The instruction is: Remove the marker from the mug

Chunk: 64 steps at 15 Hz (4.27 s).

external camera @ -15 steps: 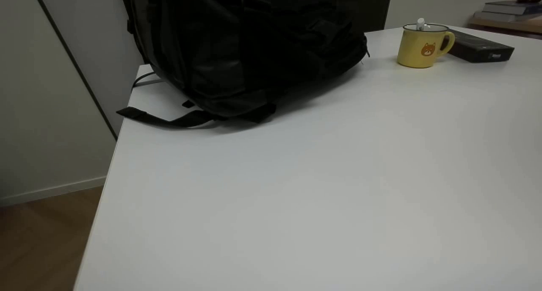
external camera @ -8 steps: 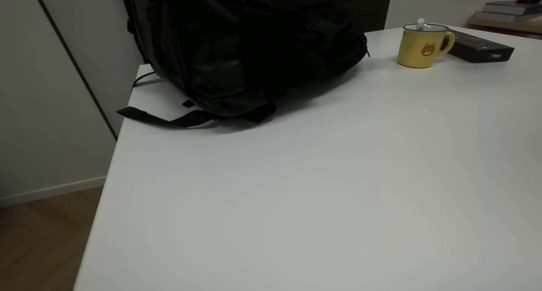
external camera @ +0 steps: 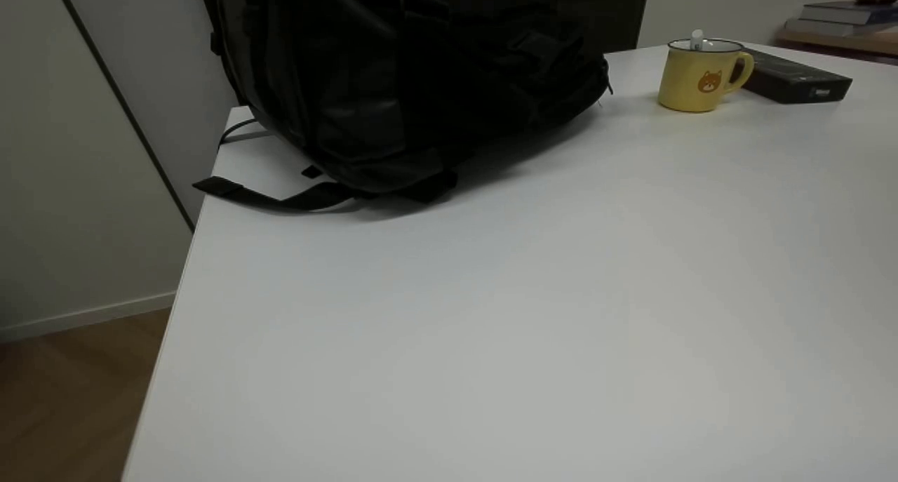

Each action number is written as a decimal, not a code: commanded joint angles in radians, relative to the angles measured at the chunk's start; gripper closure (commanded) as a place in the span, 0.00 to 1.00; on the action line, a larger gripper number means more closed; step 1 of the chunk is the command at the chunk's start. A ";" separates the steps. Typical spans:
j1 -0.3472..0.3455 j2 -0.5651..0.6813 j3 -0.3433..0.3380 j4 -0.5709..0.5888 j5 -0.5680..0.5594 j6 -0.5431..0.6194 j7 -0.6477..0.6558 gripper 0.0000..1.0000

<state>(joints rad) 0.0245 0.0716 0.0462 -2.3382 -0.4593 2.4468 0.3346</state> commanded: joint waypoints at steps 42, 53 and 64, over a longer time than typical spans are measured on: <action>0.244 0.544 -0.117 0.504 -0.467 -0.108 0.212 0.00; 0.249 0.536 -0.111 0.505 -0.475 -0.118 0.219 0.55; 0.251 0.509 -0.094 0.511 -0.458 -0.130 0.209 0.95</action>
<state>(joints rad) 0.2724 0.6026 -0.0595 -1.8470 -0.9232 2.3488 0.5287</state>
